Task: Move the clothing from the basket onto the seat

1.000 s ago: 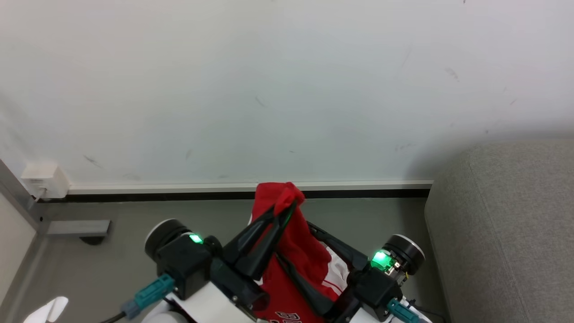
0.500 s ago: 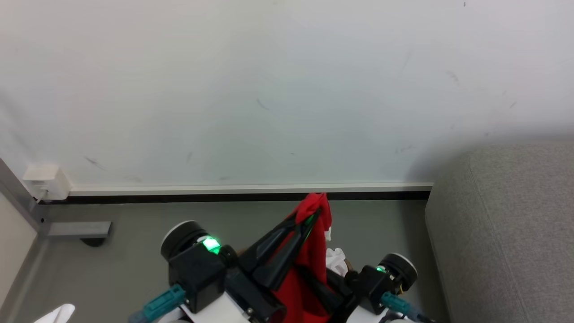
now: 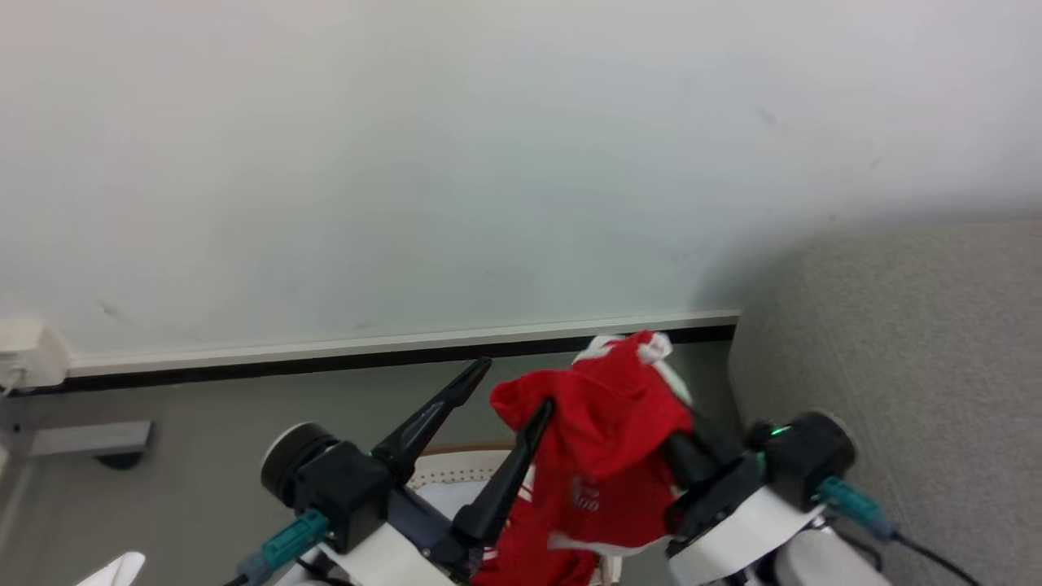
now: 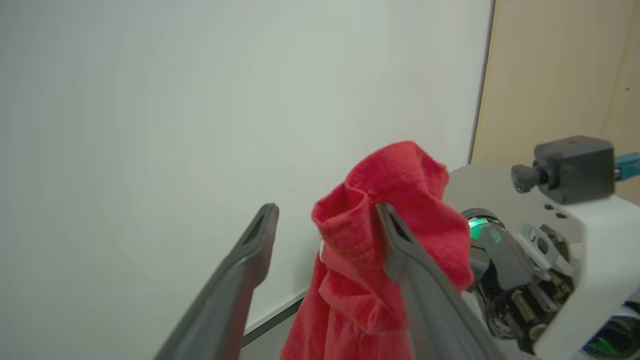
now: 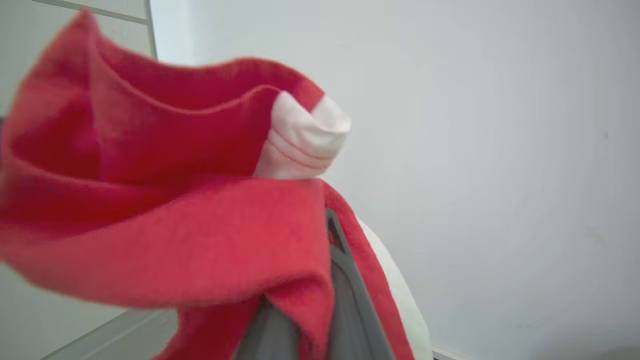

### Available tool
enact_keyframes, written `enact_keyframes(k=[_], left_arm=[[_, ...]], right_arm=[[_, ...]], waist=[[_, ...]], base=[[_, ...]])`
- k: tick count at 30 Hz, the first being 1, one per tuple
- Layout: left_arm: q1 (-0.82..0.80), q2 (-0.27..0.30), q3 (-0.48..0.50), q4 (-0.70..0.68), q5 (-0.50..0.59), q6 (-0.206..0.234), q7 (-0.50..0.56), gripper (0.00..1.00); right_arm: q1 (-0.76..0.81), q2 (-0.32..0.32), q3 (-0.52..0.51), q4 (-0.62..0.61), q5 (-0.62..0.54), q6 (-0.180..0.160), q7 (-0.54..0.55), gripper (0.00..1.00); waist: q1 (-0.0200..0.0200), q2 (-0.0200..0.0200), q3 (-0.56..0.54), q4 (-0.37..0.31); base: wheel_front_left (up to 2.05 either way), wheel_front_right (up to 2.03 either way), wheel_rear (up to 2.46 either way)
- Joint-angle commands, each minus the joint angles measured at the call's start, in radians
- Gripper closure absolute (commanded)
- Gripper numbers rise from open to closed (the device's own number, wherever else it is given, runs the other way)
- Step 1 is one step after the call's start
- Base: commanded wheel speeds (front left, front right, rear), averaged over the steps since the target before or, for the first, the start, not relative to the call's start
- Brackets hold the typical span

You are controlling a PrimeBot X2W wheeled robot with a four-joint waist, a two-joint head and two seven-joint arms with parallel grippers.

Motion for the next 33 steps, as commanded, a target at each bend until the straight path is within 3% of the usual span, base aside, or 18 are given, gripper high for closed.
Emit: enact_keyframes(k=[1, 10, 21, 27, 33], left_arm=[[0.015, 0.004, 0.002, 0.012, 0.013, 0.003, -0.013, 0.0], [0.034, -0.025, -0.031, 0.121, 0.016, -0.006, -0.075, 0.0], [0.002, -0.061, -0.084, 0.158, 0.038, -0.035, -0.103, 0.0], [-0.053, -0.041, -0.091, 0.136, 0.068, -0.052, -0.088, 0.0], [-0.167, -0.017, -0.094, 0.096, 0.107, -0.095, -0.068, 0.0]], right_arm=[[0.011, -0.014, -0.024, -0.016, -0.006, -0.002, 0.0, 1.0], [0.044, -0.076, -0.169, -0.105, -0.055, -0.002, 0.0, 1.0], [0.086, -0.098, -0.246, -0.164, -0.084, -0.002, 0.0, 1.0], [0.061, -0.09, -0.302, -0.18, -0.112, -0.002, 0.0, 1.0], [-0.074, -0.082, -0.461, -0.165, -0.147, -0.002, 0.008, 1.0]], waist=[[0.0, -0.0001, 0.009, -0.028], [0.0, -0.0001, 0.043, -0.168], [0.0, -0.0001, 0.112, -0.3], [0.0, -0.0001, 0.233, -0.3], [0.0, -0.0001, 0.427, -0.246]], base=[[0.0, 0.0, 0.0], [0.0, 0.0, 0.0], [0.0, 0.0, 0.0], [0.0, 0.0, 0.0], [0.0, 0.0, 0.0]])
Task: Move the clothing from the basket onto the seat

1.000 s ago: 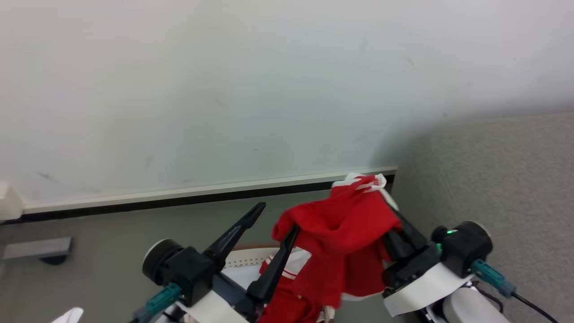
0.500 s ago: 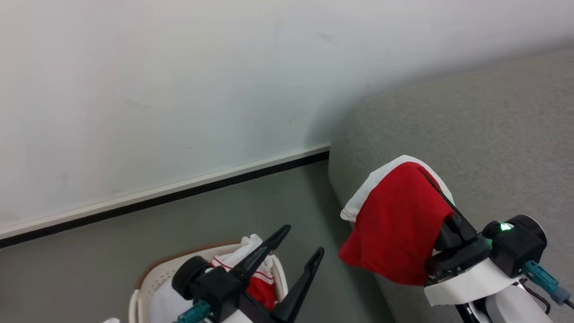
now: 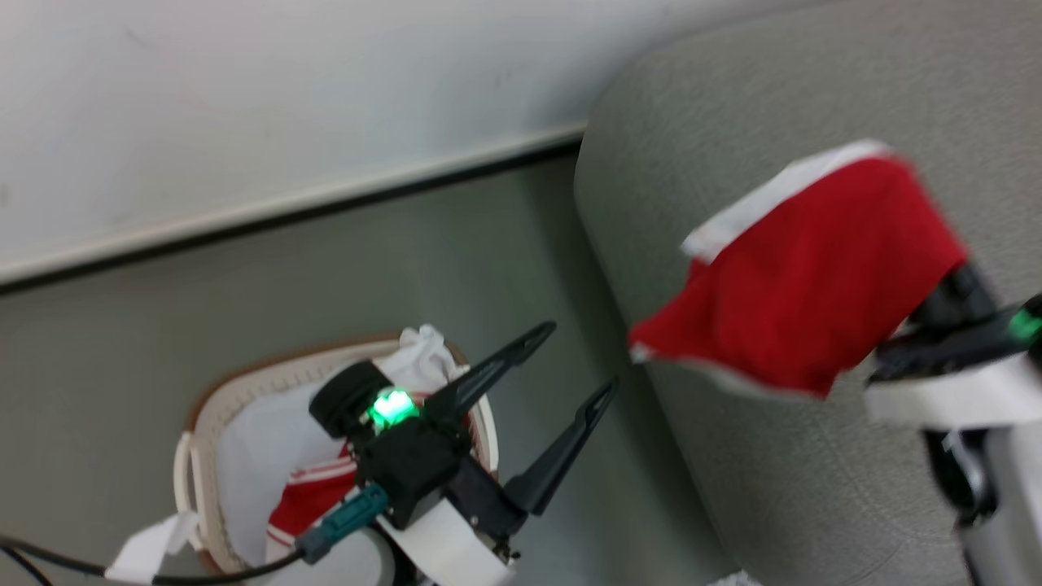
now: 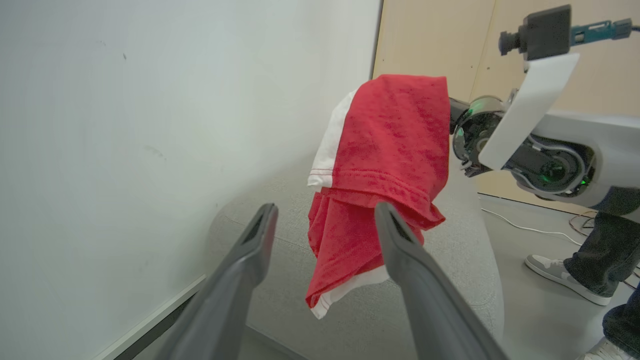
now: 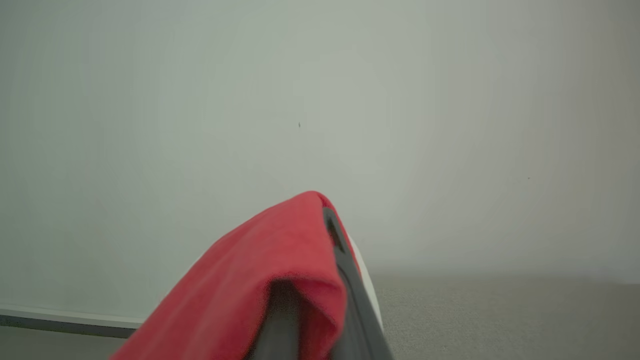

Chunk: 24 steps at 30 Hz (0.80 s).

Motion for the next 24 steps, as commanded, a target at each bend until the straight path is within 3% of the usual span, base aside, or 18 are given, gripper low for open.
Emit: enact_keyframes(k=[1, 8, 15, 19, 24], left_arm=[[-0.037, 0.013, 0.004, -0.008, 0.017, -0.011, 0.002, 0.0], [-0.163, 0.024, 0.021, -0.024, 0.045, -0.043, -0.011, 0.0], [-0.201, 0.007, 0.038, -0.011, 0.027, -0.047, -0.051, 0.0], [-0.186, 0.013, 0.044, 0.003, 0.018, -0.048, -0.069, 0.0], [-0.174, 0.018, 0.055, 0.02, 0.016, -0.045, -0.082, 0.0]], right_arm=[[-0.058, 0.005, -0.039, 0.005, -0.01, -0.002, 0.006, 1.0], [-0.357, -0.046, -0.272, 0.09, -0.084, -0.002, 0.103, 1.0], [-0.637, -0.098, -0.628, 0.193, -0.216, -0.002, 0.201, 1.0], [-0.714, -0.126, -0.83, 0.273, -0.353, -0.002, 0.243, 1.0], [-0.7, -0.082, -0.934, 0.366, -0.482, -0.002, 0.236, 1.0]], waist=[[-0.0001, -0.0001, 0.145, 0.05], [-0.0001, -0.0001, 0.335, 0.124], [-0.0001, -0.0001, 0.434, 0.205], [-0.0001, -0.0001, 0.463, 0.24], [-0.0001, -0.0001, 0.473, 0.255]], base=[[0.0, 0.0, 0.0], [0.0, 0.0, 0.0], [0.0, 0.0, 0.0], [0.0, 0.0, 0.0], [0.0, 0.0, 0.0]])
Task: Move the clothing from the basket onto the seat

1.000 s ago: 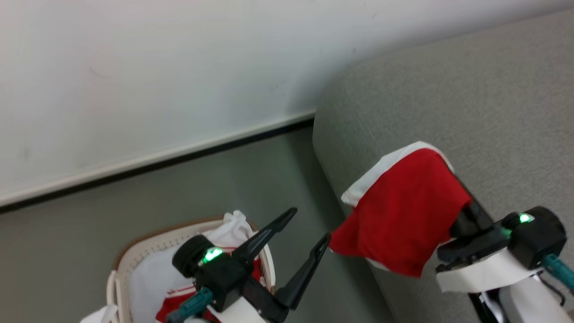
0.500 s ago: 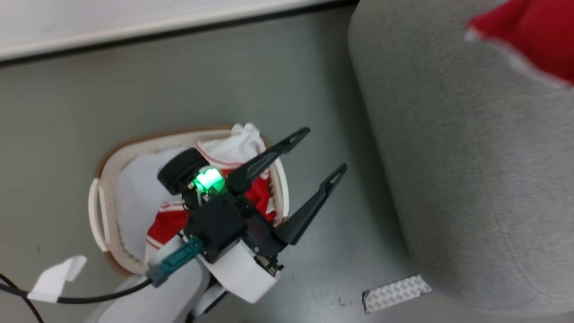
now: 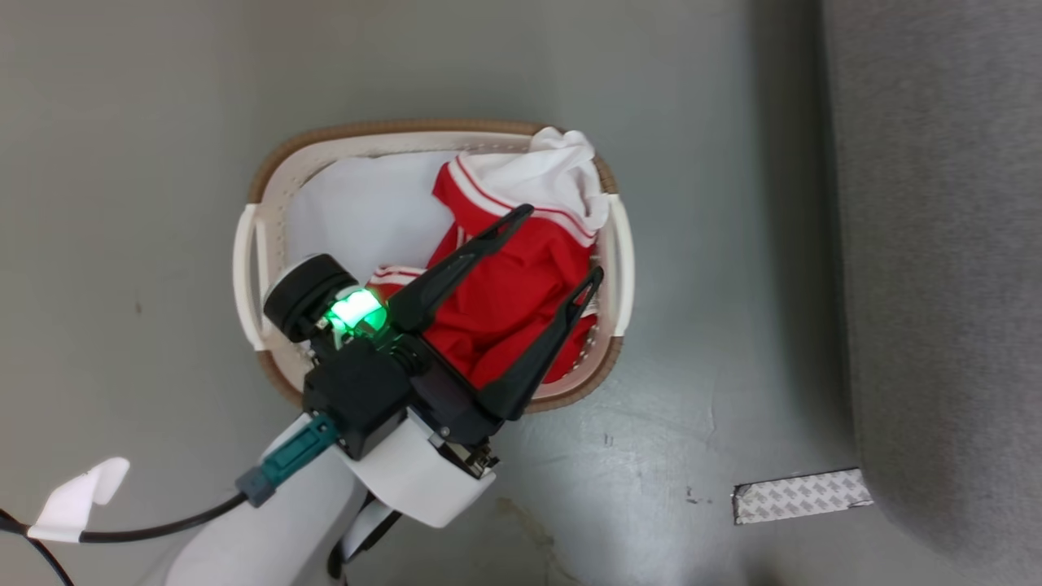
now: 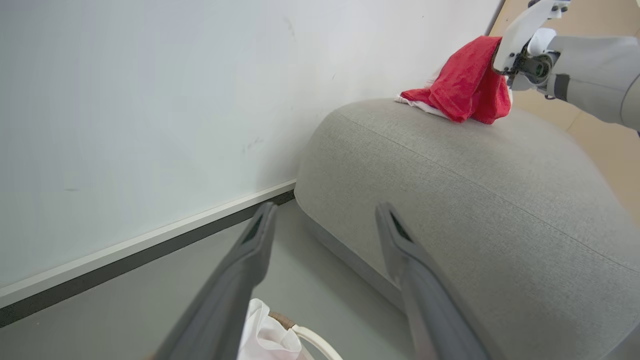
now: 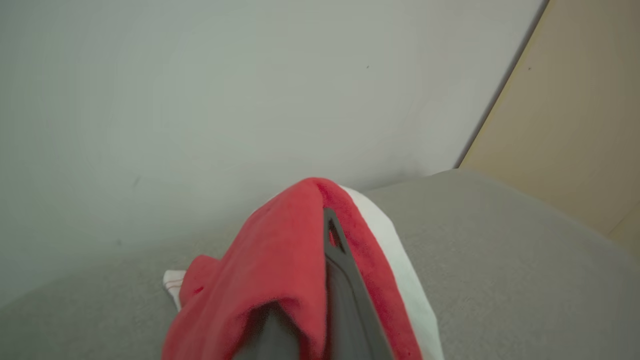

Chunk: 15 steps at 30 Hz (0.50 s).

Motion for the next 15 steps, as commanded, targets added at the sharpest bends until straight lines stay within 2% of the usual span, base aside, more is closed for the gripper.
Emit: enact_keyframes(k=[1, 4, 5, 6, 7, 8, 15], left_arm=[[0.006, 0.003, 0.003, 0.002, -0.004, 0.0, -0.004, 0.0], [0.008, 0.002, 0.005, 0.009, -0.007, 0.0, -0.009, 0.0], [0.009, 0.0, 0.005, 0.011, -0.007, -0.001, -0.011, 0.0], [0.011, -0.002, 0.005, 0.013, -0.008, 0.0, -0.01, 0.0], [0.014, 0.0, 0.006, 0.015, -0.008, 0.002, -0.011, 0.0], [0.017, 0.001, 0.008, 0.018, -0.009, 0.005, -0.012, 0.0], [0.075, 0.014, 0.026, 0.04, -0.028, 0.028, -0.016, 0.0]], right_arm=[[0.021, 0.015, -0.003, 0.013, -0.006, -0.002, -0.008, 1.0], [0.057, 0.047, -0.034, 0.078, -0.059, -0.002, -0.04, 0.98], [0.062, 0.059, -0.041, 0.094, -0.074, -0.002, -0.05, 0.83], [0.066, 0.071, -0.041, 0.11, -0.087, -0.002, -0.063, 0.57], [0.07, 0.084, -0.034, 0.13, -0.099, -0.002, -0.076, 0.07], [0.077, 0.091, -0.021, 0.152, -0.112, -0.002, -0.089, 0.0], [0.21, 0.143, 0.104, 0.216, -0.089, -0.002, -0.205, 0.0]], waist=[[-0.0003, 0.0, 0.011, 0.011], [-0.0003, 0.0, 0.002, 0.01], [-0.0003, 0.0, -0.004, 0.008], [-0.0003, 0.0, -0.012, 0.006], [-0.0003, 0.0, -0.02, 0.002], [-0.0003, 0.0, -0.03, -0.003], [-0.0003, 0.0, -0.148, -0.06]], base=[[0.0, 0.0, 0.0], [0.0, 0.0, 0.0], [0.0, 0.0, 0.0], [0.0, 0.0, 0.0], [0.0, 0.0, 0.0], [0.0, 0.0, 0.0], [0.0, 0.0, 0.0]])
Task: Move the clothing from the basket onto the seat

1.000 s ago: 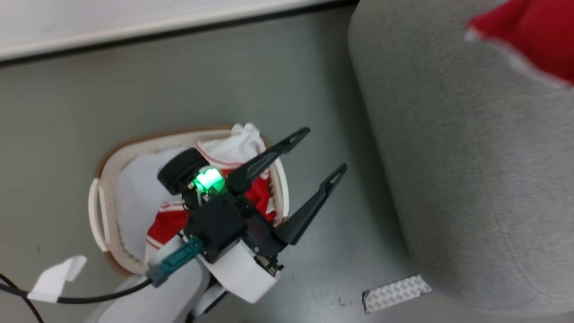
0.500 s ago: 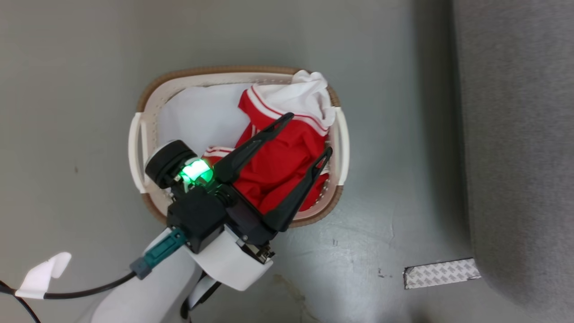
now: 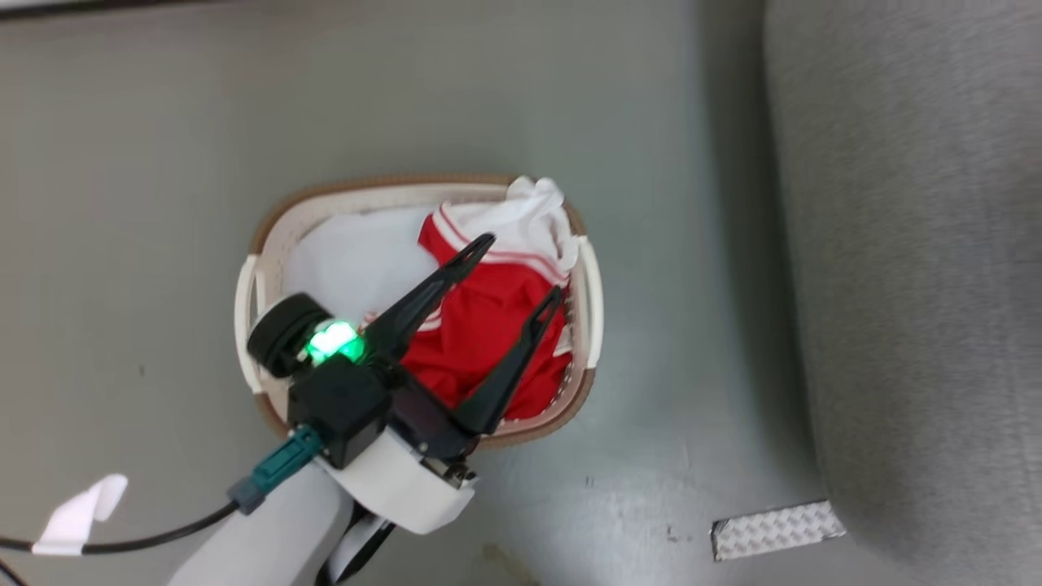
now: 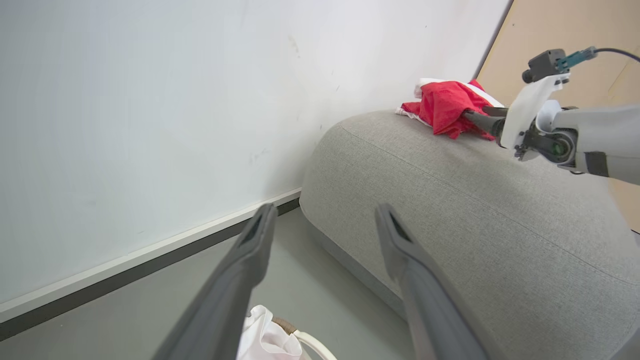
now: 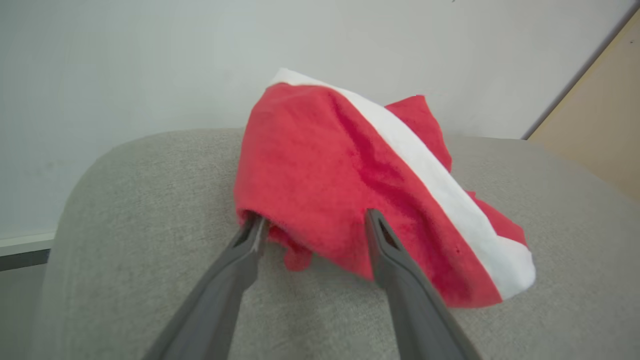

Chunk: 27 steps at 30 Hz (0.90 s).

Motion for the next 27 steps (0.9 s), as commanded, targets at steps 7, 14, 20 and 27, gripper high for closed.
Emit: enact_keyframes(k=[7, 14, 20, 27], left_arm=[[0.11, 0.024, 0.035, 0.033, -0.011, 0.049, -0.006, 0.0], [0.246, -0.014, 0.121, 0.064, -0.035, 0.098, -0.007, 0.0], [0.379, -0.075, 0.222, 0.096, -0.028, 0.104, -0.007, 0.0], [0.505, -0.153, 0.364, 0.124, 0.012, 0.09, -0.007, 0.0]], right_arm=[[0.183, 0.048, 0.145, -0.061, 0.112, -0.003, -0.039, 0.0], [0.406, 0.074, 0.318, -0.235, 0.275, -0.003, -0.041, 0.0], [0.581, 0.076, 0.418, -0.331, 0.392, -0.003, -0.041, 0.0], [0.736, 0.076, 0.531, -0.377, 0.456, -0.003, -0.041, 0.0]], waist=[[0.0, 0.0, -0.191, -0.075], [0.0, 0.0, -0.351, -0.066], [0.0, 0.0, -0.461, -0.013], [0.0, 0.0, -0.553, 0.057]], base=[[0.0, 0.0, 0.0], [0.0, 0.0, 0.0], [0.0, 0.0, 0.0], [0.0, 0.0, 0.0]])
